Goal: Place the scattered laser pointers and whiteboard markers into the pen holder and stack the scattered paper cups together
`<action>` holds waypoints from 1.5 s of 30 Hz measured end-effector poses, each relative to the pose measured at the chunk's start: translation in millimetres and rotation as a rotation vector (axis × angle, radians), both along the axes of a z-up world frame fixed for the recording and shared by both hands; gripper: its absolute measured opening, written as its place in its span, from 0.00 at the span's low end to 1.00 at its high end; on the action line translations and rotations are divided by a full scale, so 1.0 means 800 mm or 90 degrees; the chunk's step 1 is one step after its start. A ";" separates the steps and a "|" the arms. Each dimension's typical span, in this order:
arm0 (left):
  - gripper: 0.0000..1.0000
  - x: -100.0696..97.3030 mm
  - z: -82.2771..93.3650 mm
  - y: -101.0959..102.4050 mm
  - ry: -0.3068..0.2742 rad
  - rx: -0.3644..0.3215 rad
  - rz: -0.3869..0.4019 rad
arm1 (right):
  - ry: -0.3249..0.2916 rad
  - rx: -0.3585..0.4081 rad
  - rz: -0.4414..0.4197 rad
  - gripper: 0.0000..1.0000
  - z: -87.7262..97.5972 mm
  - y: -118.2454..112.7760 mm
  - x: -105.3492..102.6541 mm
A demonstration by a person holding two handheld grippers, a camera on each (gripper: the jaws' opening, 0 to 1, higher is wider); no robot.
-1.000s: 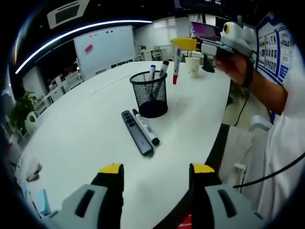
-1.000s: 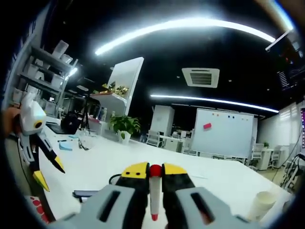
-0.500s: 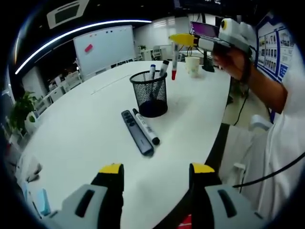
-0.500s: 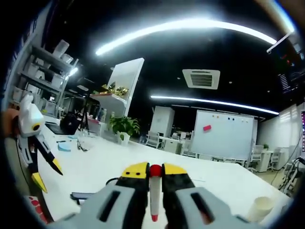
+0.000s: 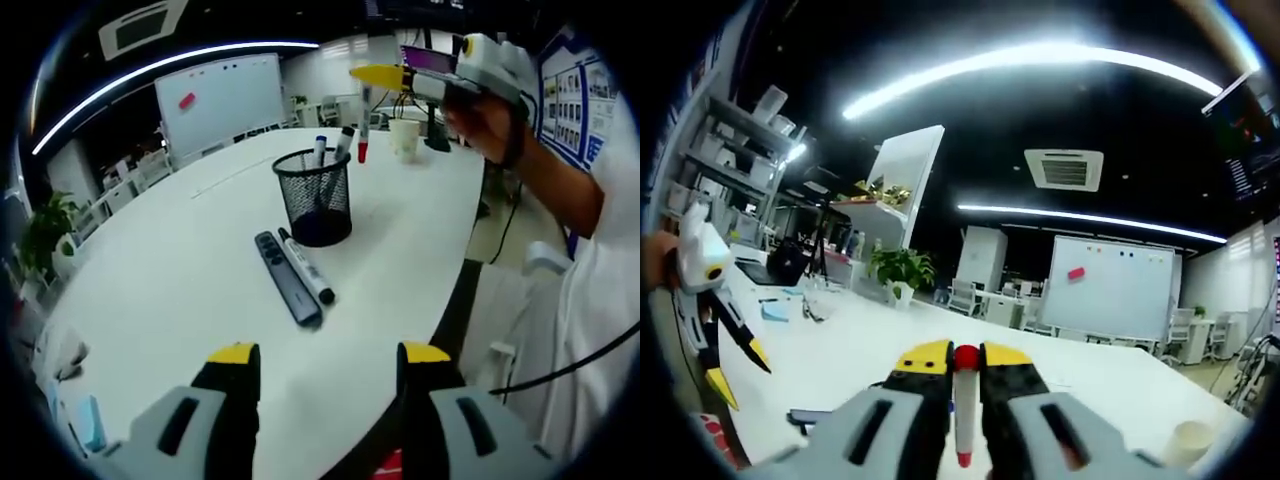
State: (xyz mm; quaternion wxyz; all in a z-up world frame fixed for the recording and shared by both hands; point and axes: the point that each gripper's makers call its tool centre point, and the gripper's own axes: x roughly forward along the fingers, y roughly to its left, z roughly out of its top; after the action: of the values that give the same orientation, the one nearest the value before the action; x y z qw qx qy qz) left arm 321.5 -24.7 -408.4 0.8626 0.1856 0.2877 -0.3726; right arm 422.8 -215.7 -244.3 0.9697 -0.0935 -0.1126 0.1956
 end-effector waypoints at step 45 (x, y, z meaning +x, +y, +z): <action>0.55 0.002 -0.001 -0.006 0.001 -0.008 -0.005 | -0.011 0.006 0.045 0.11 0.038 0.035 0.011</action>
State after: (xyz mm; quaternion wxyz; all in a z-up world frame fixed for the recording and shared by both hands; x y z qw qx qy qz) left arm 323.2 -29.1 -409.4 0.8622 0.1807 0.2852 -0.3776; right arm 431.3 -187.3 -213.8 0.9616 -0.0865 -0.1249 0.2286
